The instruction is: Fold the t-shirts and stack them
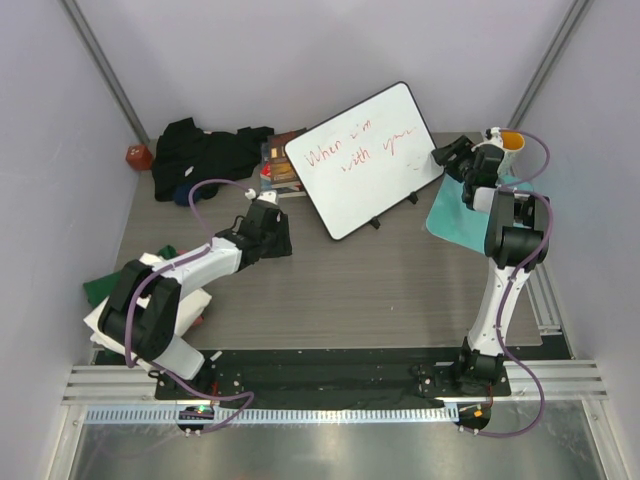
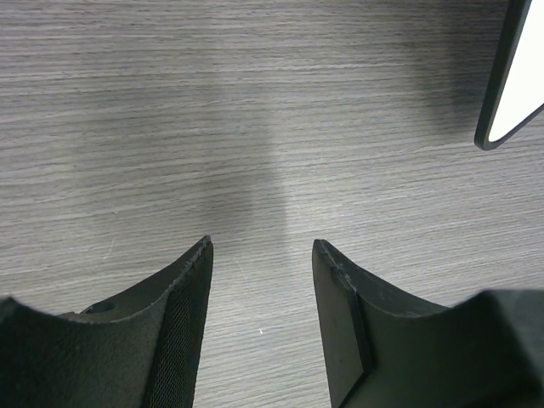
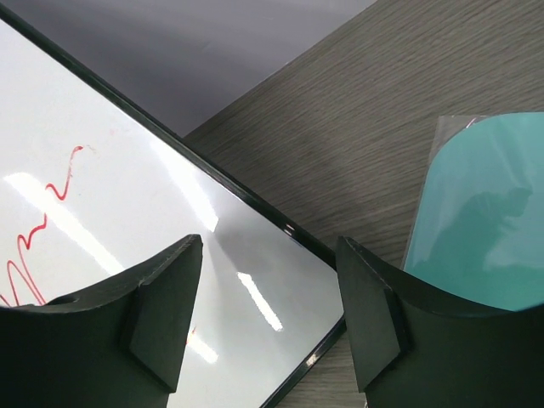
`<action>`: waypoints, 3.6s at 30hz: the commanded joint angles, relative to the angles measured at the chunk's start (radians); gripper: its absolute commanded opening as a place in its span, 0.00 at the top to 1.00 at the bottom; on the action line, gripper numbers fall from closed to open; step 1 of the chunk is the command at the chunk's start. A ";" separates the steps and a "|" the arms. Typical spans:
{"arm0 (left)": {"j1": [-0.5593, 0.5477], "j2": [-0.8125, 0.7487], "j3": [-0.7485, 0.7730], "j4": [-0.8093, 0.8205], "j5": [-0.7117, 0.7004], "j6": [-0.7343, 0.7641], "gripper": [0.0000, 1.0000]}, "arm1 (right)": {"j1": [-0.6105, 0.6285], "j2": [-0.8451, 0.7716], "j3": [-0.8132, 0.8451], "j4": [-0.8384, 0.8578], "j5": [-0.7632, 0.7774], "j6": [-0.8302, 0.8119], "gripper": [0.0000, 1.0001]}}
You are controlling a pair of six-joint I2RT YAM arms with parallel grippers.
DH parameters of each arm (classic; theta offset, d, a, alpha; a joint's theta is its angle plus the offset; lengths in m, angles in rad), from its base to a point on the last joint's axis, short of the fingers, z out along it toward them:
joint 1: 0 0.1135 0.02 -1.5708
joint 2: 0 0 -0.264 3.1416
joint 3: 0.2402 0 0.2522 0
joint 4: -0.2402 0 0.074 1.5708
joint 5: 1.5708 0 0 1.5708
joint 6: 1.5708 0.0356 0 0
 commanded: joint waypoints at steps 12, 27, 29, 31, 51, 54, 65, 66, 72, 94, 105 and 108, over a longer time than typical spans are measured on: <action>0.006 -0.021 0.004 0.042 -0.005 -0.022 0.47 | -0.015 0.079 0.137 -0.063 -0.034 -0.056 0.33; 0.006 -0.022 0.053 0.068 0.012 -0.039 0.41 | -0.034 0.033 0.001 0.104 -0.194 0.071 0.38; 0.006 -0.013 0.062 0.071 0.019 -0.035 0.41 | -0.034 0.024 -0.016 0.136 -0.225 0.093 0.39; 0.006 -0.004 0.082 0.071 0.019 -0.030 0.41 | -0.034 0.011 -0.059 0.182 -0.234 0.107 0.41; 0.018 0.134 0.194 0.117 0.072 -0.028 0.41 | -0.035 -0.012 -0.199 0.414 -0.272 0.194 0.51; 0.018 0.126 0.203 0.122 0.087 -0.031 0.41 | -0.034 -0.016 -0.222 0.447 -0.271 0.203 0.59; 0.019 0.151 0.237 0.157 0.113 -0.033 0.41 | -0.034 -0.033 -0.289 0.535 -0.269 0.248 0.63; 0.019 0.149 0.236 0.160 0.112 -0.034 0.41 | -0.034 -0.035 -0.293 0.538 -0.269 0.248 0.63; 0.021 0.208 0.268 0.197 0.121 -0.036 0.41 | -0.034 -0.049 -0.309 0.547 -0.275 0.249 0.63; 0.021 0.354 0.317 0.266 0.138 -0.019 0.66 | -0.034 -0.131 -0.438 0.606 -0.269 0.260 0.69; 0.029 0.352 0.387 0.185 0.105 0.042 0.80 | -0.034 -0.277 -0.658 0.679 -0.234 0.259 0.69; 0.032 0.350 0.400 0.171 0.115 0.054 0.80 | -0.034 -0.343 -0.719 0.685 -0.223 0.254 0.69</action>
